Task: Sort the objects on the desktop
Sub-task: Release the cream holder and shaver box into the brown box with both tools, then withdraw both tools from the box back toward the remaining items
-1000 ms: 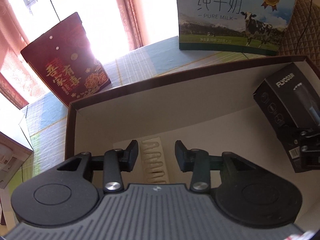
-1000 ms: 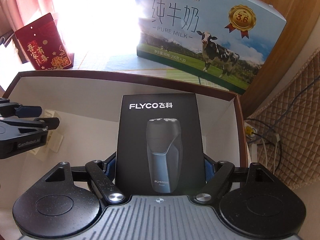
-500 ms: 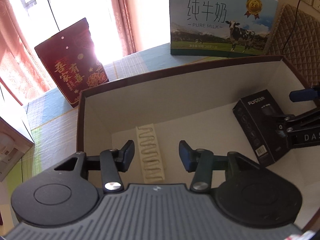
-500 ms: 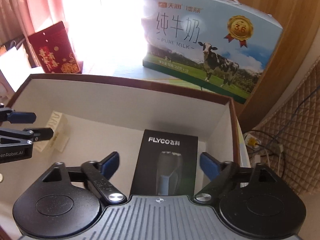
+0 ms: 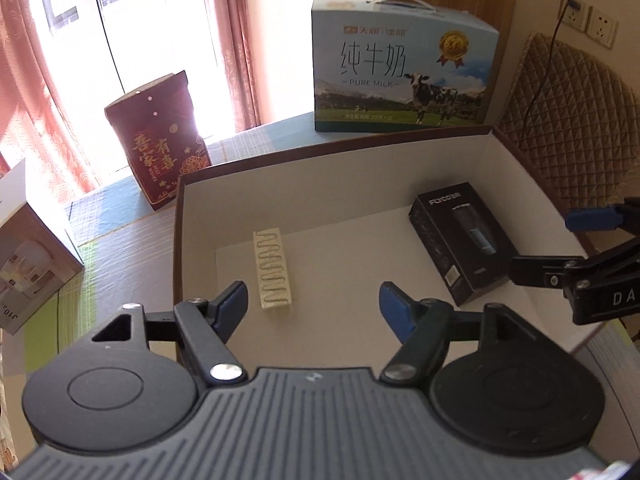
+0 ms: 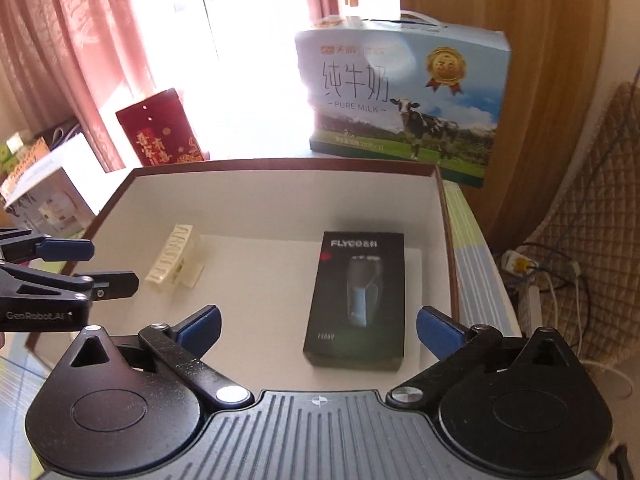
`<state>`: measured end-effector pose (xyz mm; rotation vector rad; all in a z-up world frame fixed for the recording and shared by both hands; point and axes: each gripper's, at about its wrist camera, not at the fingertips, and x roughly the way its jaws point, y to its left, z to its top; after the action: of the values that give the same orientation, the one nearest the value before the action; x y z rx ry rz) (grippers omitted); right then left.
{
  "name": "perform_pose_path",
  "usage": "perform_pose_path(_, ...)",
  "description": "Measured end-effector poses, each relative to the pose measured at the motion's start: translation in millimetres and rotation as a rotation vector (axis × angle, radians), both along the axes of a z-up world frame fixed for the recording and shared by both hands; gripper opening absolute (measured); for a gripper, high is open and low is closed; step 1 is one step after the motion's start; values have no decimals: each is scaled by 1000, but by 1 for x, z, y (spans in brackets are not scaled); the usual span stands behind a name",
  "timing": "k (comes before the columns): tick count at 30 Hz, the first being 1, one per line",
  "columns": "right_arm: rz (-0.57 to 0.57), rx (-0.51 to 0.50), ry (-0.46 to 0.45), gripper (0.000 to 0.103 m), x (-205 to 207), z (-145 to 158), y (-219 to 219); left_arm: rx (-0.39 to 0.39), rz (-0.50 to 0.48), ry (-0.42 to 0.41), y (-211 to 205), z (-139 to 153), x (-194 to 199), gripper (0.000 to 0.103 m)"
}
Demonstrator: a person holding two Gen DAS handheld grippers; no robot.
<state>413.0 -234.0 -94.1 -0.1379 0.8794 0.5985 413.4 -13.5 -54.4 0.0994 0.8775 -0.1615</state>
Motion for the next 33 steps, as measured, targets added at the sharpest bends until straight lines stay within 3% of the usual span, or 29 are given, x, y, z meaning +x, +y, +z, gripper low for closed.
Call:
perform_pose_path(19, -36, 71, -22, 101, -80, 47, -36, -70, 144, -9, 20, 45, -102, 76)
perform_pose_path(33, -56, 114, 45, 101, -118, 56, -60, -23, 207, -34, 24, 53, -165, 87)
